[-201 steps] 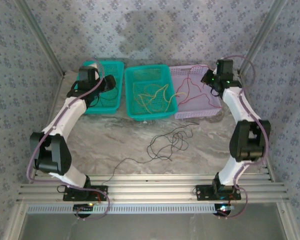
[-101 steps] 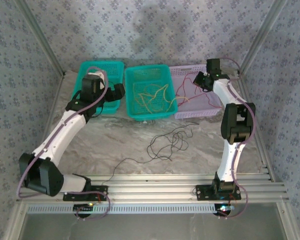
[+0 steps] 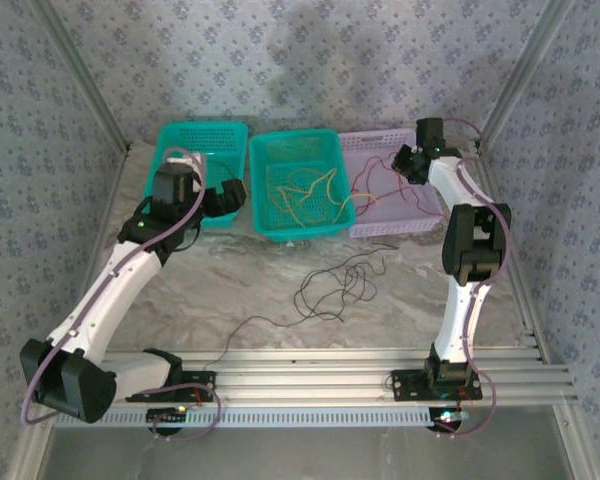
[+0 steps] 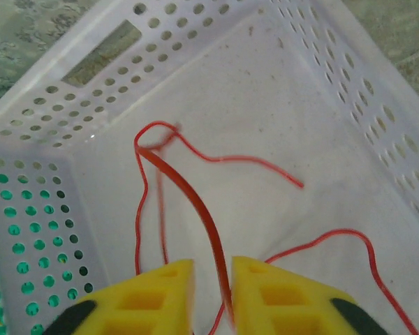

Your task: Untangle the cables

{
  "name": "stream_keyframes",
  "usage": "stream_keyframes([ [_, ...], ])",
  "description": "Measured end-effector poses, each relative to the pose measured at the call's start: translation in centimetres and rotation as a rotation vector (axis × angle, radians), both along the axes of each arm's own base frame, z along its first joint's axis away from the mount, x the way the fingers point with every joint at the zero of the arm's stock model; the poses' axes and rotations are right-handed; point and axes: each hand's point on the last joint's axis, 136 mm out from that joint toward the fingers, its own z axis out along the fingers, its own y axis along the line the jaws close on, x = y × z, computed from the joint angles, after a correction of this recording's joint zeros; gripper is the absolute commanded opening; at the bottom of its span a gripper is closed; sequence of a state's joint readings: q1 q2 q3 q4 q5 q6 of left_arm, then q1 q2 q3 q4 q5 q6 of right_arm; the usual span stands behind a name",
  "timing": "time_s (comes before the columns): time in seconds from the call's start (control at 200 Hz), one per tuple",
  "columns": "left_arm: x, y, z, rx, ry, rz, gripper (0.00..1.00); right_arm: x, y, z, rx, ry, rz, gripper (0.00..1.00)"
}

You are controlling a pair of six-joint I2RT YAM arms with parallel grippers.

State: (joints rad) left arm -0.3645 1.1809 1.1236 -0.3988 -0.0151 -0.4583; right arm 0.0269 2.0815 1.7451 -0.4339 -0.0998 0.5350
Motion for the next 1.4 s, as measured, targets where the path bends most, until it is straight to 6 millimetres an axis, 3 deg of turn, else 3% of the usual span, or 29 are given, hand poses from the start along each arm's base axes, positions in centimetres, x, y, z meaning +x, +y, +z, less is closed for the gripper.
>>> stream_keyframes([
  [0.075,-0.6,-0.4,-0.3,0.004,0.010,-0.016,1.00,-0.3,0.4,0.0,-0.011,0.002,0.010,0.51],
  [0.16,-1.2,-0.8,-0.9,0.007,0.033,-0.027,1.00,-1.5,0.8,0.1,-0.023,0.003,0.025,0.58],
  [0.24,-1.9,-1.2,-1.6,0.010,0.057,-0.040,1.00,-3.1,1.1,1.4,-0.033,-0.013,0.032,0.62],
  [0.33,-2.8,-2.4,-2.2,0.017,0.082,-0.074,1.00,-5.0,1.3,5.0,-0.049,-0.083,0.044,0.65],
  [0.485,-5.4,-5.9,-4.1,0.032,0.128,-0.183,1.00,-10.6,2.8,14.1,-0.072,-0.311,0.087,0.68],
  [0.58,-7.1,-7.8,-6.0,0.048,0.173,-0.245,1.00,-15.1,5.2,16.1,-0.057,-0.407,0.157,0.69],
  [0.685,-8.4,-9.6,-8.8,0.087,0.240,-0.295,1.00,-19.1,7.4,12.4,-0.042,-0.363,0.240,0.69],
  [0.834,-9.4,-11.3,-13.0,0.160,0.335,-0.336,1.00,-24.2,8.9,2.4,-0.066,-0.137,0.333,0.69],
  [0.894,-9.5,-11.8,-14.4,0.181,0.363,-0.347,1.00,-26.2,9.1,-0.1,-0.079,-0.070,0.362,0.68],
  [1.094,-9.4,-13.3,-19.0,0.237,0.450,-0.369,1.00,-30.0,9.3,-2.2,-0.069,-0.032,0.398,0.68],
  [1.214,-9.3,-13.9,-21.6,0.264,0.505,-0.380,0.99,-32.0,9.6,-4.5,-0.065,0.017,0.417,0.65],
  [1.399,-8.2,-16.3,-22.3,0.257,0.507,-0.408,0.98,-33.8,9.9,-7.9,-0.068,0.097,0.433,0.63],
])
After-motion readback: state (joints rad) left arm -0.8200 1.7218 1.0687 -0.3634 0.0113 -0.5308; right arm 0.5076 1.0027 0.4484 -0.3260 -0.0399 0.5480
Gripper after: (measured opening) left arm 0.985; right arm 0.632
